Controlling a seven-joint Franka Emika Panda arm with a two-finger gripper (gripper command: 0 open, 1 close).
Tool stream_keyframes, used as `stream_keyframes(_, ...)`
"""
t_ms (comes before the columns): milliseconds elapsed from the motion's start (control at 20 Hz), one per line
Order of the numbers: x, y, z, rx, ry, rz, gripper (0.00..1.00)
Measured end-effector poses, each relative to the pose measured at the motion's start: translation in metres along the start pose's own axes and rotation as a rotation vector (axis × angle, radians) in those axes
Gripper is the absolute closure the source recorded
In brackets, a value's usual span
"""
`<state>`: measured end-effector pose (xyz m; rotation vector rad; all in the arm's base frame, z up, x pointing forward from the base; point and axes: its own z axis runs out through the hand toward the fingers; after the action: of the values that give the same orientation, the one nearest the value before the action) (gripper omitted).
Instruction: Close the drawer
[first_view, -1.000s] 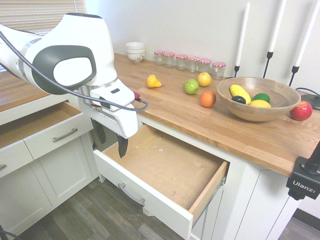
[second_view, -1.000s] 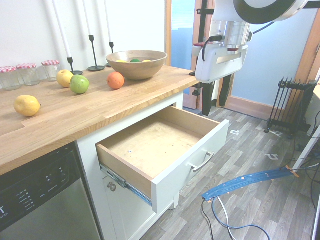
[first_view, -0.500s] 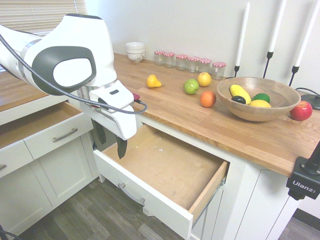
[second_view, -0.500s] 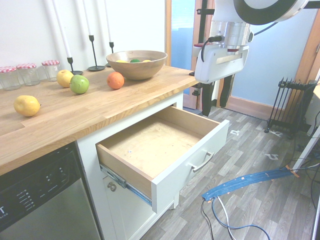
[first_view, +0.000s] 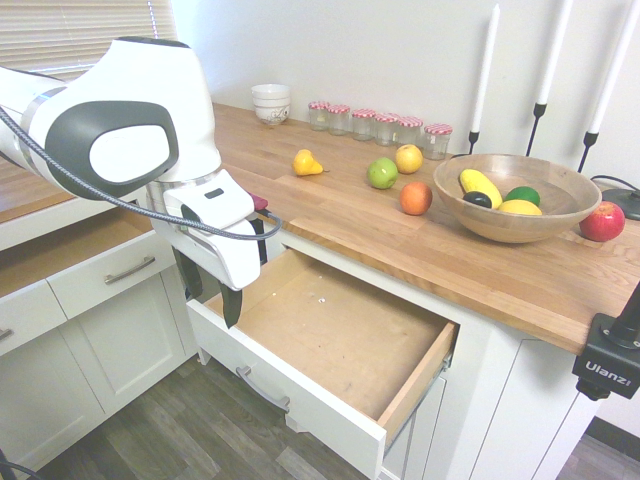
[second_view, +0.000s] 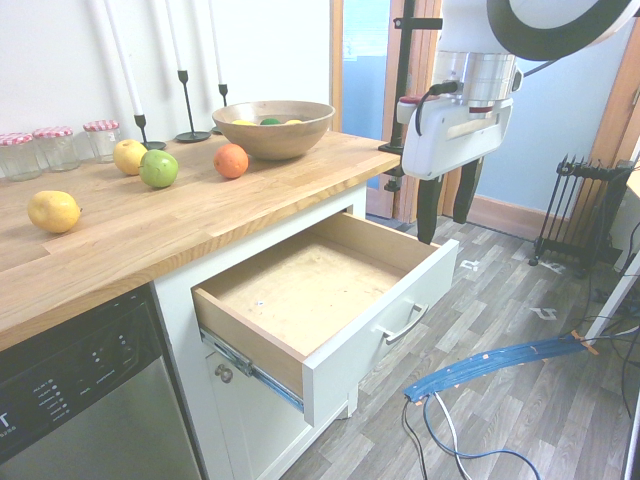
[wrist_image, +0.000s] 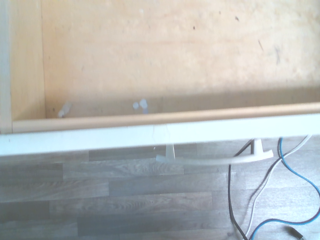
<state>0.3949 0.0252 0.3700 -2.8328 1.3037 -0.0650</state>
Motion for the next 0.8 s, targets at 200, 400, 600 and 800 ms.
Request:
stream_keyframes(200,-0.012,0.013,0.001,-0.002,0.008,0.001,0.00)
stream_keyframes(400,-0.019,0.021,0.001,0.001,0.013,0.003,0.00)
stream_keyframes(600,-0.019,0.019,0.000,0.010,0.014,0.007,0.00)
stream_keyframes(800,-0.017,0.016,0.012,0.014,0.001,0.016,0.00)
